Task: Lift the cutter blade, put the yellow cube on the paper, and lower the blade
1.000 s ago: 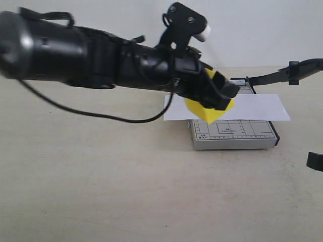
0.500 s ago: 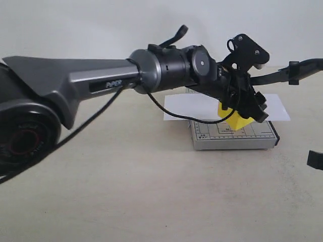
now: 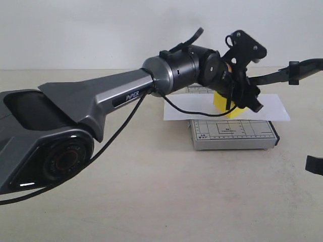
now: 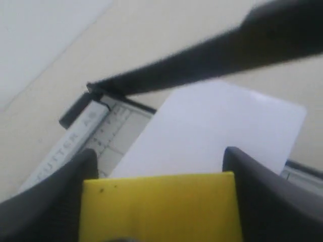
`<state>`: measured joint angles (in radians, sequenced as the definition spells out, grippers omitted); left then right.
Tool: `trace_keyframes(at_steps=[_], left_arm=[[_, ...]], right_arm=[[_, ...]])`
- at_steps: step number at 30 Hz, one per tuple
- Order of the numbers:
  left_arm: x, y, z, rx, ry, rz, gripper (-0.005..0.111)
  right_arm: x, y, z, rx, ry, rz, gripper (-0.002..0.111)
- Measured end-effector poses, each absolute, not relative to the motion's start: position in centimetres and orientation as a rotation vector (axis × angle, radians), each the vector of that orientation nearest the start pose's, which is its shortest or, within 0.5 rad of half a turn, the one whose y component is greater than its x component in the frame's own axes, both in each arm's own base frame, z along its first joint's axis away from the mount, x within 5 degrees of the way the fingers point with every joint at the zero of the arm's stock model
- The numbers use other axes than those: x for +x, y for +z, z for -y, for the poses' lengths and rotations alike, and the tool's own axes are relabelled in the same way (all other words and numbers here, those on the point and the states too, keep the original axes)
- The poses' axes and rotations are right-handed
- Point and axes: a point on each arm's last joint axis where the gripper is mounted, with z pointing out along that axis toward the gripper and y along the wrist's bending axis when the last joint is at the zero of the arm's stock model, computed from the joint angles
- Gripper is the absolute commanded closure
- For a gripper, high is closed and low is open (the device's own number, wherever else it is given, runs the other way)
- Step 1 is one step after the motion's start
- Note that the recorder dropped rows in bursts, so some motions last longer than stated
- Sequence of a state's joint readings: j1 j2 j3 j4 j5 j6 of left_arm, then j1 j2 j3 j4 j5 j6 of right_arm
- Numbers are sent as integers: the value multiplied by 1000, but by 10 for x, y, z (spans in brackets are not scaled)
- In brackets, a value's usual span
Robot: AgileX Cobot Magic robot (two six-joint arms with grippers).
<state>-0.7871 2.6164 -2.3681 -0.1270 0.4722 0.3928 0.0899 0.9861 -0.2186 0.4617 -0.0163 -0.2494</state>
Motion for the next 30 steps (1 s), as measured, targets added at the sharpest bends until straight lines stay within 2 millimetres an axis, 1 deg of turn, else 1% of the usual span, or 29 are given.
trace_keyframes(at_steps=[2, 7, 9, 10, 11, 12, 13, 14, 15, 16, 18, 20, 22, 23, 24, 25, 26, 28, 29, 30], left_arm=[[412, 145, 420, 1165, -329, -1925, 102], [413, 143, 420, 1164, -323, -1923, 102], [413, 143, 420, 1157, -325, -1918, 93], [414, 143, 420, 1156, -325, -1917, 75], [414, 143, 421, 1153, -325, -1913, 64], [414, 143, 421, 1153, -326, -1912, 42], [414, 143, 421, 1151, -326, -1910, 29], [414, 143, 421, 1151, -326, -1910, 9], [414, 142, 421, 1152, -325, -1912, 0], [414, 141, 421, 1153, -325, -1913, -3], [414, 141, 421, 1153, -325, -1913, -3], [415, 145, 421, 1147, -328, -1902, -3], [415, 157, 422, 1138, -333, -1884, -3], [414, 172, 421, 1129, -338, -1869, -3], [413, 182, 421, 1121, -345, -1869, -3], [410, 201, 418, 1091, -369, -1895, -1], [408, 212, 416, 1071, -384, -1908, 4], [404, 226, 413, 1031, -414, -1959, 19], [403, 229, 411, 1012, -428, -1981, 32], [402, 231, 411, 982, -446, -2009, 47]], right_arm=[[156, 183, -13, 141, 156, -2237, 109], [156, 183, -13, 141, 156, -2237, 109], [156, 183, -13, 141, 156, -2237, 109], [156, 183, -13, 141, 156, -2237, 109], [156, 183, -13, 141, 156, -2237, 109], [156, 183, -13, 141, 156, -2237, 109], [156, 183, -13, 141, 156, -2237, 109], [156, 183, -13, 141, 156, -2237, 109], [156, 183, -13, 141, 156, -2237, 109], [156, 183, -13, 141, 156, -2237, 109], [156, 183, -13, 141, 156, -2237, 109], [156, 183, -13, 141, 156, -2237, 109], [156, 183, -13, 141, 156, -2237, 109], [156, 183, -13, 141, 156, -2237, 109], [156, 183, -13, 141, 156, -2237, 109], [156, 183, -13, 141, 156, -2237, 109], [156, 183, -13, 141, 156, -2237, 109], [156, 183, -13, 141, 156, -2237, 109], [156, 183, -13, 141, 156, -2237, 109], [156, 183, -13, 141, 156, -2237, 109]])
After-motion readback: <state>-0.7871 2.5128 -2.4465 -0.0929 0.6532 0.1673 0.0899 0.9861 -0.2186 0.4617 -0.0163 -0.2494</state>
